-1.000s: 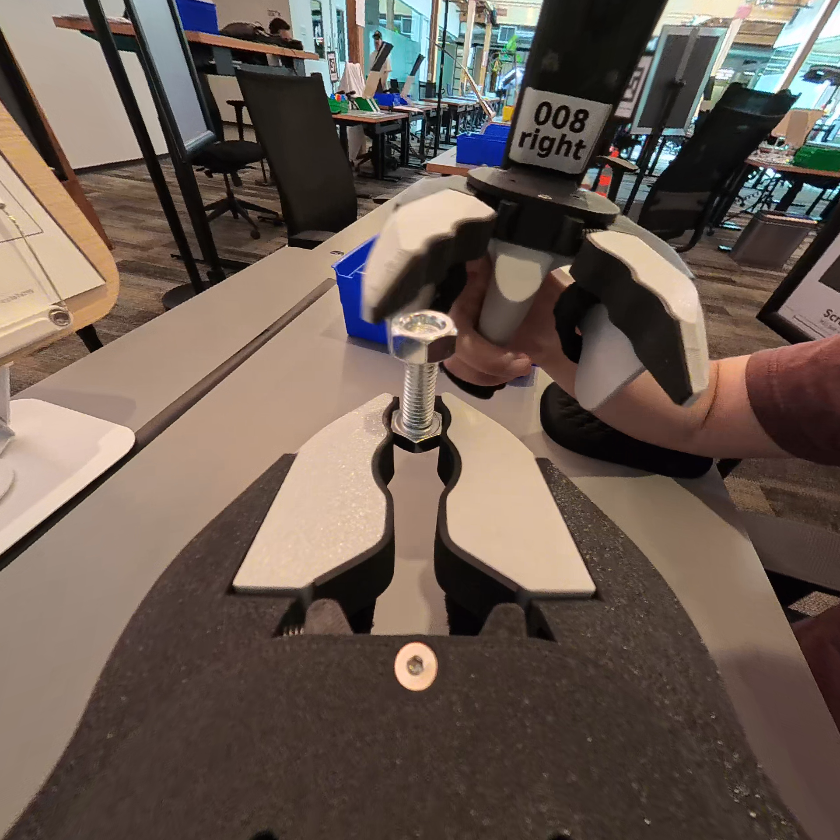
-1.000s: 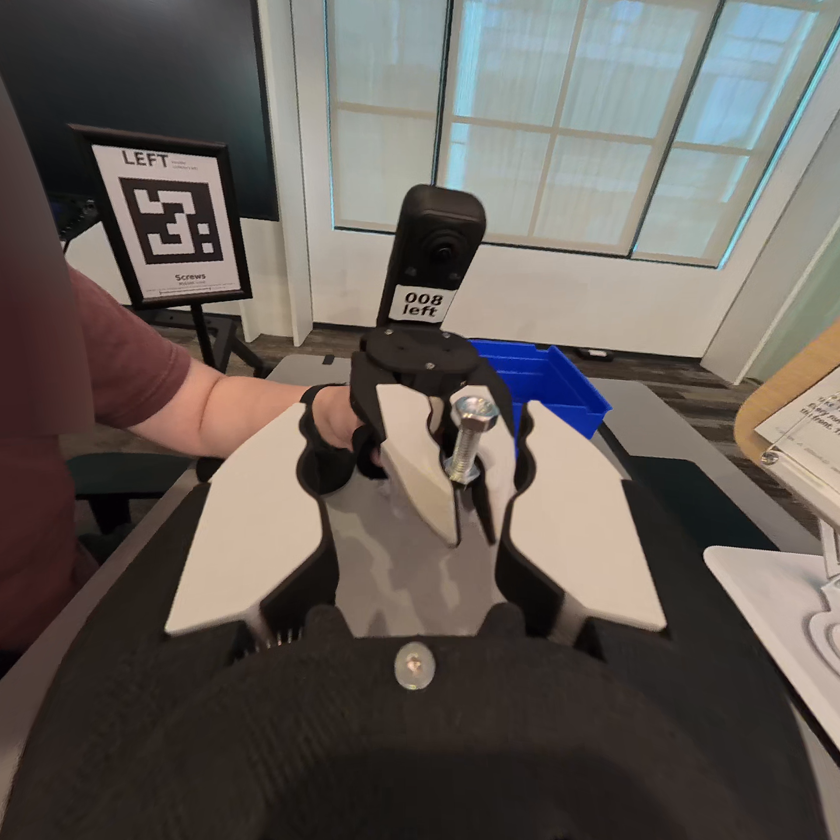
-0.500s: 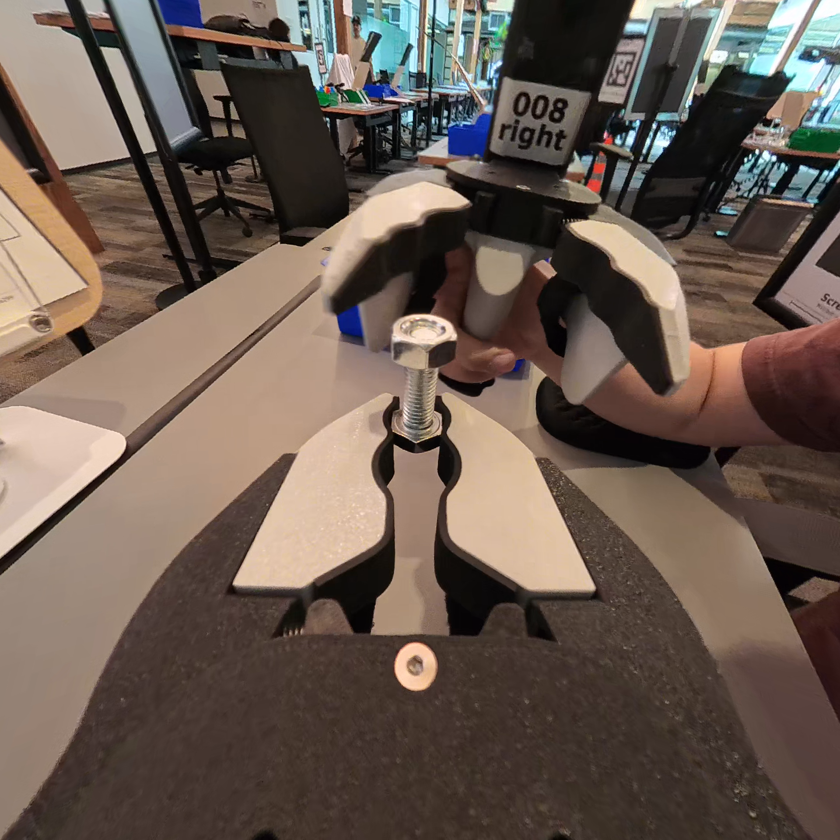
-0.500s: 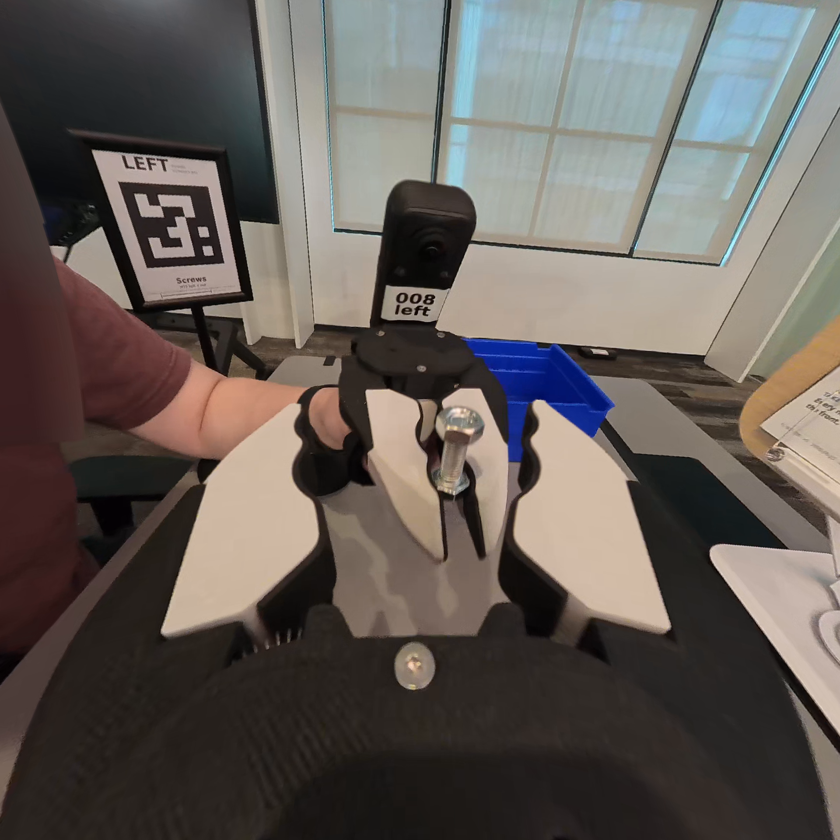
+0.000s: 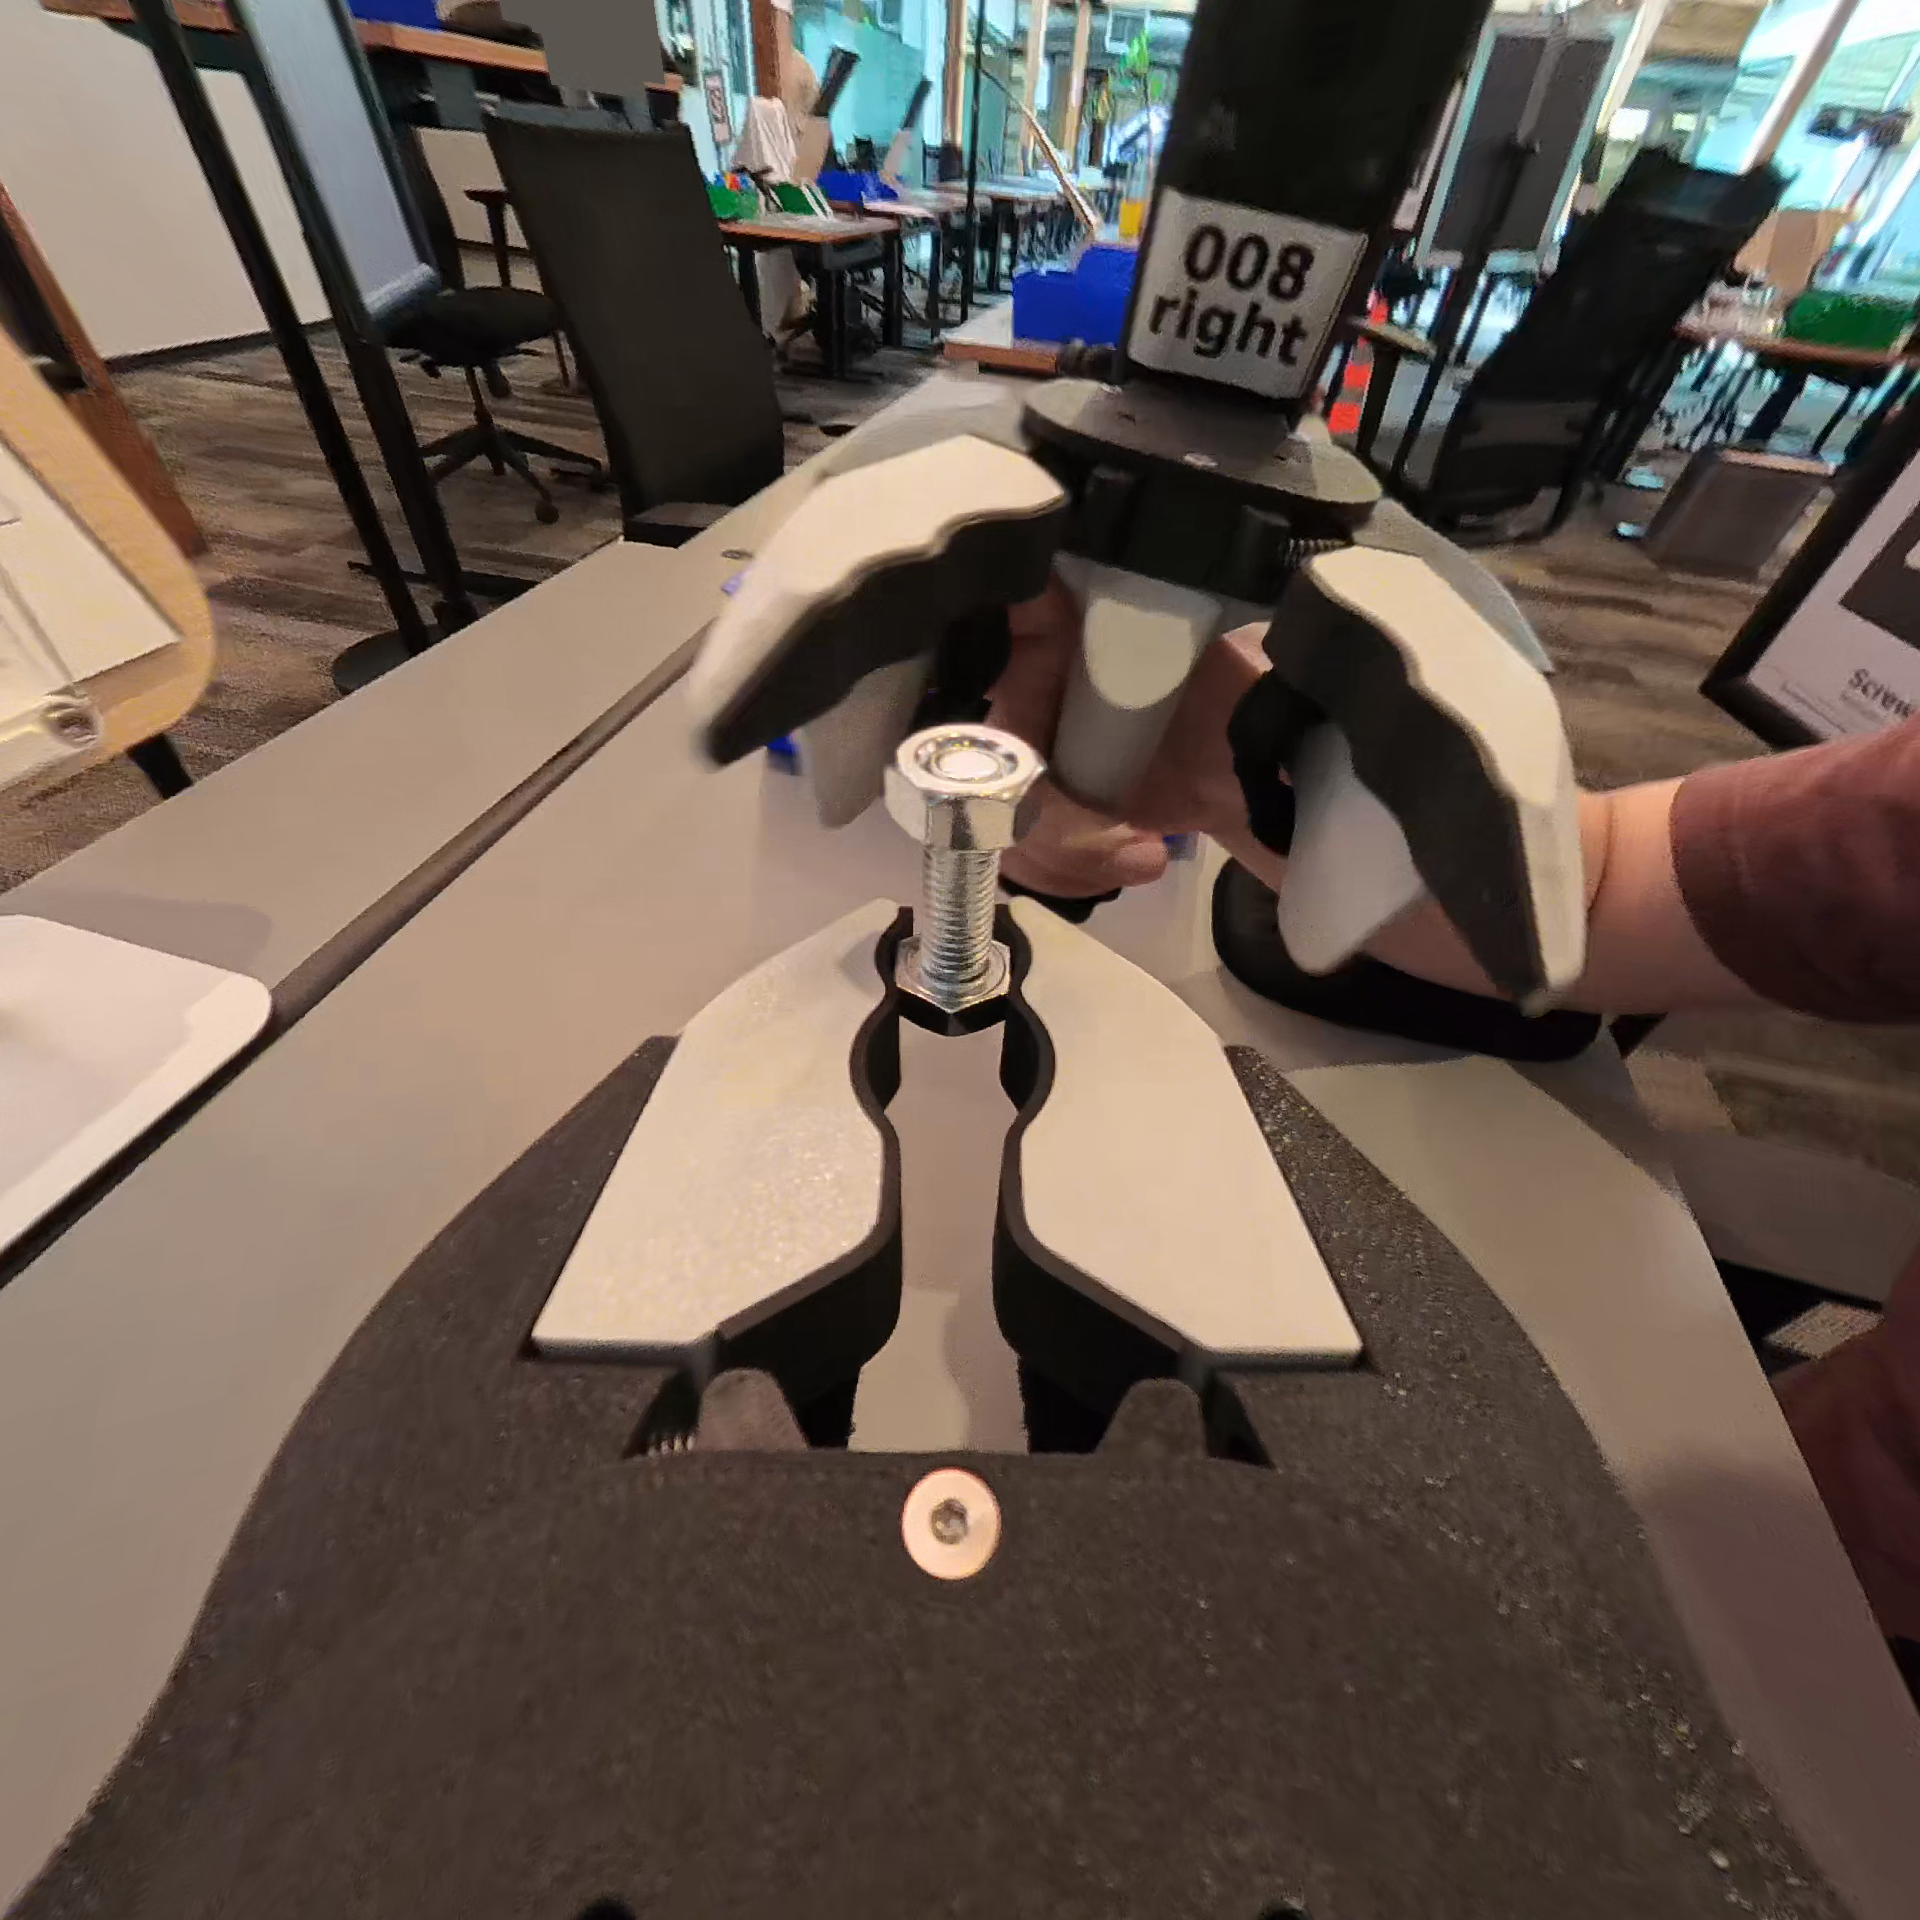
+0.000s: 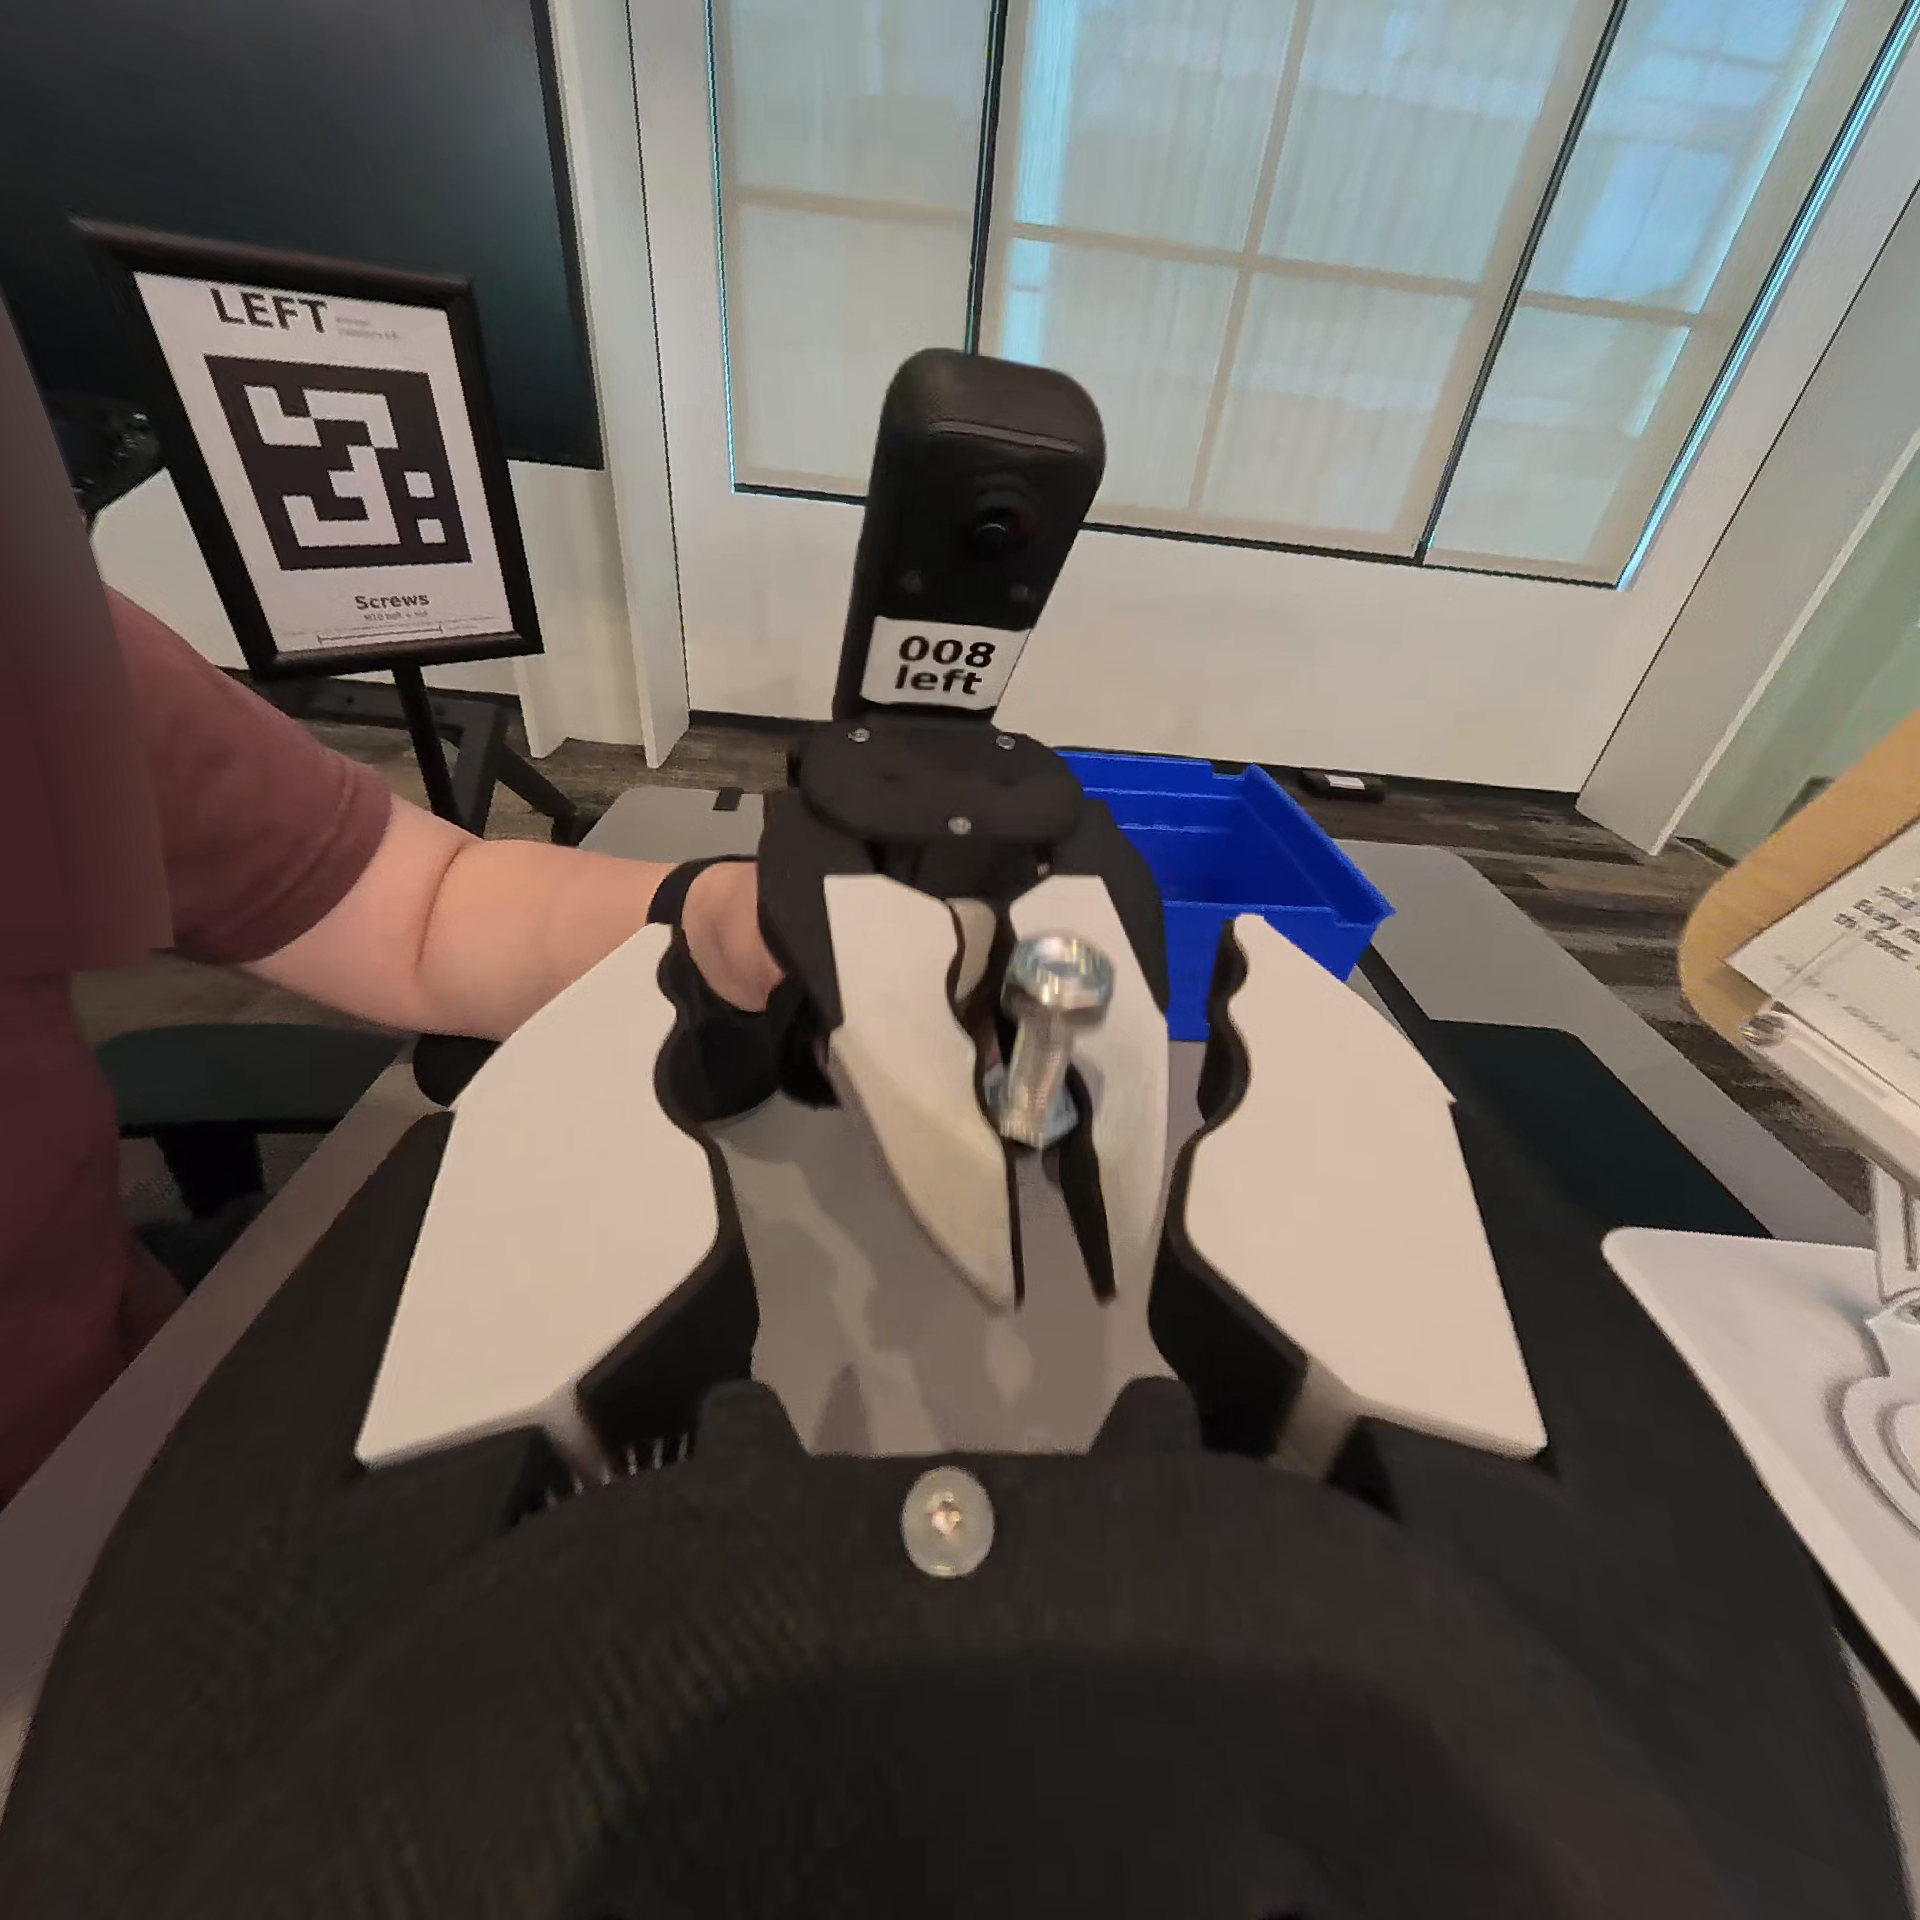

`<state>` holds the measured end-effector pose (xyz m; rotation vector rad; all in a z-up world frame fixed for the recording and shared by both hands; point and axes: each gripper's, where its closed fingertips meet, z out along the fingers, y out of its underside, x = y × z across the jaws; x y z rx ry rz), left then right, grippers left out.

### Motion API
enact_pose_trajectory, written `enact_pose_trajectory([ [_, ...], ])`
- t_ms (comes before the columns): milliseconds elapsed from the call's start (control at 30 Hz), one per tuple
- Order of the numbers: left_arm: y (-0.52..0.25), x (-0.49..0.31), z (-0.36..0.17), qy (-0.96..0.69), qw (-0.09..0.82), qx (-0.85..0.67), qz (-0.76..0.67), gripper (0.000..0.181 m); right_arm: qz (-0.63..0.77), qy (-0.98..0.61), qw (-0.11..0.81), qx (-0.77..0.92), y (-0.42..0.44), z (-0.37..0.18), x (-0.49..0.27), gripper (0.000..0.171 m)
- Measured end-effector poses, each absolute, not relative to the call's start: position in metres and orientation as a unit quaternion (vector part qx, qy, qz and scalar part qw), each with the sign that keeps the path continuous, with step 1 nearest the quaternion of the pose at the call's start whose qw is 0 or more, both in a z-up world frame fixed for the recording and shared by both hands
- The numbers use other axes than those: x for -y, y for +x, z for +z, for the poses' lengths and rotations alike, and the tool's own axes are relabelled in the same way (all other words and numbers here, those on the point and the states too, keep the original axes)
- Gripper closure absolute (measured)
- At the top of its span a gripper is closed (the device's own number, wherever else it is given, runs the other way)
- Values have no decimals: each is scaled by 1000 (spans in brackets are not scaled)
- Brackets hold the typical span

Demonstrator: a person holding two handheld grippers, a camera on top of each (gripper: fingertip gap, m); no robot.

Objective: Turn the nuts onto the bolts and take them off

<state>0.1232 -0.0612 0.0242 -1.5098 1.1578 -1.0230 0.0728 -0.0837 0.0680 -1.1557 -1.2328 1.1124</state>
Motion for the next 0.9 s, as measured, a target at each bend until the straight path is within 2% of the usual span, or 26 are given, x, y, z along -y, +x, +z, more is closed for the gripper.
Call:
enact_pose_trajectory([
  [167,129,62,18,-621,473,-479,-403,167,465,-478,510,544,64,61,97,73],
  [300,112,47,26,-631,482,-443,-417,167,459,-487,514,537,81,67,87,86],
  [400,116,54,27,-623,475,-456,-423,167,464,-491,529,514,76,70,82,75],
  [600,126,59,22,-623,469,-464,-420,167,453,-482,517,542,62,61,95,69],
  [667,117,50,26,-629,476,-440,-429,167,452,-488,513,543,74,63,89,78],
  [700,112,47,28,-630,477,-430,-436,167,463,-486,507,541,80,66,89,92],
  [900,121,61,28,-618,463,-457,-442,167,471,-489,517,521,71,67,87,76],
])
